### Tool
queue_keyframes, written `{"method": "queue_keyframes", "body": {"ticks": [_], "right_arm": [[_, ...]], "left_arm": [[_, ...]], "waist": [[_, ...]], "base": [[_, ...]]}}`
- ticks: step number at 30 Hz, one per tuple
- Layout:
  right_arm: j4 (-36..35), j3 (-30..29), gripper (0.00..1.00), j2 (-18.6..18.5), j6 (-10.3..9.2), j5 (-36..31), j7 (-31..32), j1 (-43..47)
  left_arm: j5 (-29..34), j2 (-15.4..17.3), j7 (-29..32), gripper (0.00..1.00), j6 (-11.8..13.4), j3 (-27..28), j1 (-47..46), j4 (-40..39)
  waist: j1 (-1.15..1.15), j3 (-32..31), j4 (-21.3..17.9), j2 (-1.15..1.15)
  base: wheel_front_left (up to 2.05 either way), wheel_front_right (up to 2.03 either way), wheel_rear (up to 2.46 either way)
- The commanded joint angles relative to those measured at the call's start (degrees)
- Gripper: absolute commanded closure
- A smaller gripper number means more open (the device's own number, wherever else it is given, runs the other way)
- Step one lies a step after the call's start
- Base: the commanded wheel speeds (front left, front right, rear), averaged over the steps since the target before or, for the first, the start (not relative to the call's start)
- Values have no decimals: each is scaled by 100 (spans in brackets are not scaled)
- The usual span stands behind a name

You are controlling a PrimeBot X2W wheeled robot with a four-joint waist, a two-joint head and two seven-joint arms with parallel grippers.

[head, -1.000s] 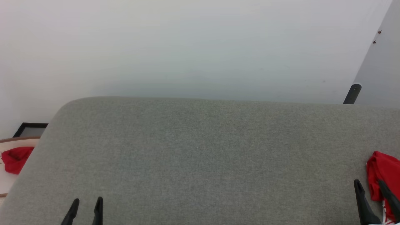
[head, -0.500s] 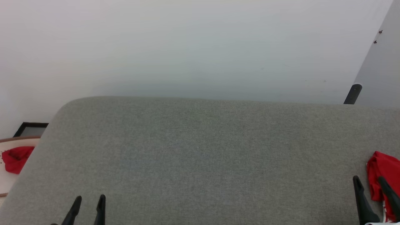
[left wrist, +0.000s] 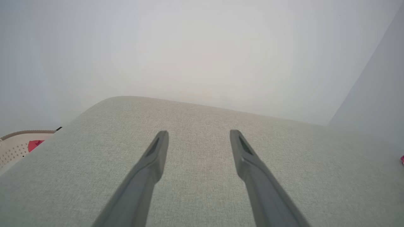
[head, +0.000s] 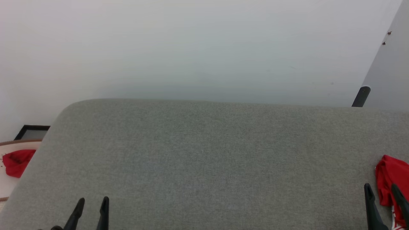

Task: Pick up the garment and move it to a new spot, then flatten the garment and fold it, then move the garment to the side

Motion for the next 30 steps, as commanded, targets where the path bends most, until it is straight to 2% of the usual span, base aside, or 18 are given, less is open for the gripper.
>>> {"method": "queue_keyframes", "body": {"ticks": [1, 23, 24, 30], "right_arm": [[8, -13, 0, 20, -6, -42, -51, 24], [98, 56, 0, 25, -6, -30, -82, -16], [107, 53, 100, 33, 0, -38, -90, -2], [376, 90, 100, 145, 1, 44, -66, 13]], "left_arm": [[-27, -7, -31, 0, -8, 10, -67, 14], [-34, 10, -89, 0, -34, 19, -123, 222], [-25, -6, -66, 100, -9, 7, -101, 238], [-103, -200, -35, 100, -10, -48, -11, 478]], "waist": [[0, -1, 4, 0], [0, 4, -26, 0], [0, 4, -25, 0], [0, 9, -30, 0]], "base": [[0, 0, 0], [0, 0, 0], [0, 0, 0], [0, 0, 0]]}}
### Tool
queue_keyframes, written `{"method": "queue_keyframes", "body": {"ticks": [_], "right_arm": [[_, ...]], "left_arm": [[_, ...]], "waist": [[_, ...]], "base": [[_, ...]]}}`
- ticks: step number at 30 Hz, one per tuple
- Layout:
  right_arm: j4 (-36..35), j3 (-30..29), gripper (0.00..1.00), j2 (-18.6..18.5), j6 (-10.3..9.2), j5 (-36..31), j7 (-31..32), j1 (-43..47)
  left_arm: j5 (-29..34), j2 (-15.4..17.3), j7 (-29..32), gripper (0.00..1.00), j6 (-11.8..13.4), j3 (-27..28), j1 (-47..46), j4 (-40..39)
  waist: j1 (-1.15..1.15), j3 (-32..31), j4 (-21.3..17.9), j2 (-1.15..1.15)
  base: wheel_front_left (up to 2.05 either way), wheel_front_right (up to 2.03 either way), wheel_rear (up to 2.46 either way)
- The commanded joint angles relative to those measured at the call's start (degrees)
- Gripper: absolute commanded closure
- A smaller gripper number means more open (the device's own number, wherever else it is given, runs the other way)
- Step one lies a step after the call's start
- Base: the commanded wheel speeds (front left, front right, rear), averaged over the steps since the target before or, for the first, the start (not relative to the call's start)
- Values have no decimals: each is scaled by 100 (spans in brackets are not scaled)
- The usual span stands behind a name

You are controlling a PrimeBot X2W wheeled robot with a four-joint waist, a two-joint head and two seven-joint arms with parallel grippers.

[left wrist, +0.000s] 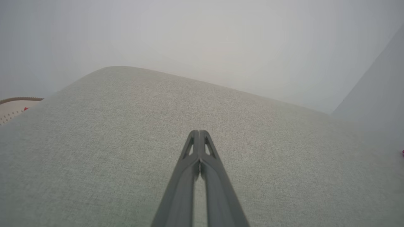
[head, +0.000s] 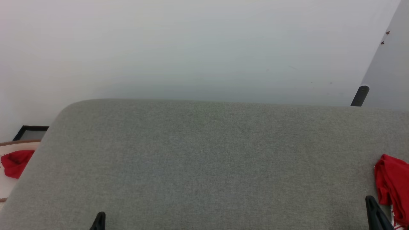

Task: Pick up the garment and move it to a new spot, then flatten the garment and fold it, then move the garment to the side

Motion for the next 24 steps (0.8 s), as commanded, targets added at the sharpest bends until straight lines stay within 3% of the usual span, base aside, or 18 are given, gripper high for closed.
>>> {"method": "queue_keyframes", "body": {"ticks": [1, 24], "right_arm": [[-47, -22, 100, -25, 0, 150, 18, -68], [301, -54, 100, 158, -1, 2321, 501, -585]], "left_arm": [[-132, 35, 39, 100, -6, 41, -84, -56], [-1959, -333, 638, 100, -78, 294, -617, 141]], "waist": [[0, 4, -4, 0], [0, 93, -102, 0]], "base": [[0, 0, 0], [0, 0, 0]]}}
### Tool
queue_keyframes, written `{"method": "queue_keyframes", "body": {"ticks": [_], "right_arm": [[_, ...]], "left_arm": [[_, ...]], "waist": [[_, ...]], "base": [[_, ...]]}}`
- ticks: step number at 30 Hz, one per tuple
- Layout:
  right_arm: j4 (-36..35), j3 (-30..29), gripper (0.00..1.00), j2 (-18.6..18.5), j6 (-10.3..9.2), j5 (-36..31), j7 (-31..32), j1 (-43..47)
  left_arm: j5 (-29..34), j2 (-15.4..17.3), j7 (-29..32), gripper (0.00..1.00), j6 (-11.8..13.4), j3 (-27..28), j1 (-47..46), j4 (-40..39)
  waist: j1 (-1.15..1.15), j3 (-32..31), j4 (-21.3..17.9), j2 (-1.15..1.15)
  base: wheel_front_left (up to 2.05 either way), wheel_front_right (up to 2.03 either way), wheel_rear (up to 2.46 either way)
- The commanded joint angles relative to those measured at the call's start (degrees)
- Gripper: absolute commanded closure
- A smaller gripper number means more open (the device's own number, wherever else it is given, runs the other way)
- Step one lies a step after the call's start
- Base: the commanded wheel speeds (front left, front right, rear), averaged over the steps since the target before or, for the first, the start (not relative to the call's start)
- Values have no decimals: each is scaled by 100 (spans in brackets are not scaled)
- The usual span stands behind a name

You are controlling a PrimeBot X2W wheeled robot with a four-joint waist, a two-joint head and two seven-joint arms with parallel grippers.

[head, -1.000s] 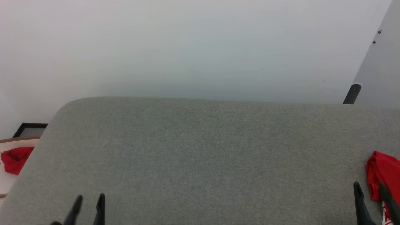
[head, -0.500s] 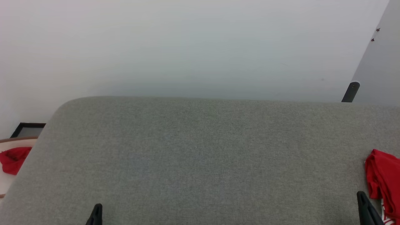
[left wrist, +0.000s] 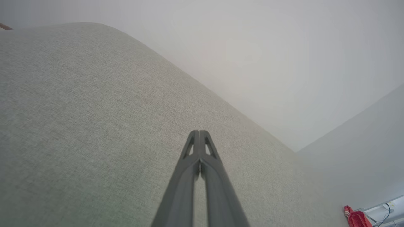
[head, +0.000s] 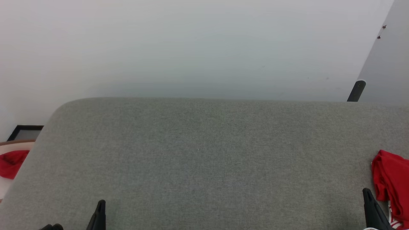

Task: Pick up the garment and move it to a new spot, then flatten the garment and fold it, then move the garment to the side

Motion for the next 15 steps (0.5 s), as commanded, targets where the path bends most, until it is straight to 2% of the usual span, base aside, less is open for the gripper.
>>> {"method": "queue_keyframes", "body": {"ticks": [1, 15], "right_arm": [[-42, -40, 100, -19, 0, 170, 33, -166], [132, -55, 100, 73, 0, 1229, 271, -421]], "left_arm": [[-147, 19, 29, 100, -35, 51, -155, -61], [-1037, -164, 322, 100, -73, 174, -413, 38]], "waist": [[0, 4, -5, 0], [0, 59, -65, 0]], "base": [[0, 0, 0], [0, 0, 0]]}}
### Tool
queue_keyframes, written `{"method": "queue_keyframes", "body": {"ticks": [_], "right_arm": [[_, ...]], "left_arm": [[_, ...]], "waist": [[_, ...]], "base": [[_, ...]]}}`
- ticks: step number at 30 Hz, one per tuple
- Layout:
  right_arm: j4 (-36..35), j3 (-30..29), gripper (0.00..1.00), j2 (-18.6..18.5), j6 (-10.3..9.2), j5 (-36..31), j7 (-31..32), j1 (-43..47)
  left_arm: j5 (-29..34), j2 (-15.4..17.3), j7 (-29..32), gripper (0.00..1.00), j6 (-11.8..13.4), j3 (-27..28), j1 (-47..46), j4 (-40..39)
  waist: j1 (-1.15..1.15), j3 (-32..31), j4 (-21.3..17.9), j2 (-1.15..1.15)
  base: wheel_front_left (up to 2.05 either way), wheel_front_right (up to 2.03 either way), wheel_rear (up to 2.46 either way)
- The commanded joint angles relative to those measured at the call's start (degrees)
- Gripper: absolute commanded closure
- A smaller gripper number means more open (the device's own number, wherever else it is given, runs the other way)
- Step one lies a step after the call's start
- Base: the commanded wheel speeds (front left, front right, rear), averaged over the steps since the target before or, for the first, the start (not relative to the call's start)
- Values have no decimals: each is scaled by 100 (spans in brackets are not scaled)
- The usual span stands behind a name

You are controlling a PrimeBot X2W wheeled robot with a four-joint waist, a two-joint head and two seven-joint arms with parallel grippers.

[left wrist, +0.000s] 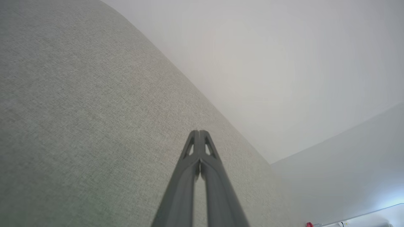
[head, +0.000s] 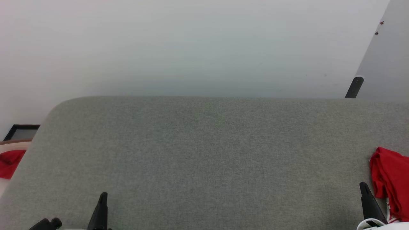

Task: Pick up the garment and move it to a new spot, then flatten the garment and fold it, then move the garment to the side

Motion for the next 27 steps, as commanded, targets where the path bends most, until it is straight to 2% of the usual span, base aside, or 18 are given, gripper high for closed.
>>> {"method": "queue_keyframes", "body": {"ticks": [1, 27], "right_arm": [[-34, -32, 100, -10, 0, 182, 35, -168], [233, -54, 100, 131, -1, 1763, 395, -543]], "left_arm": [[-131, 11, 38, 100, -49, 47, -144, -38], [-1466, -267, 484, 100, -104, 233, -530, 110]], "waist": [[0, 5, -6, 0], [0, 107, -116, 0]], "base": [[0, 0, 0], [0, 0, 0]]}}
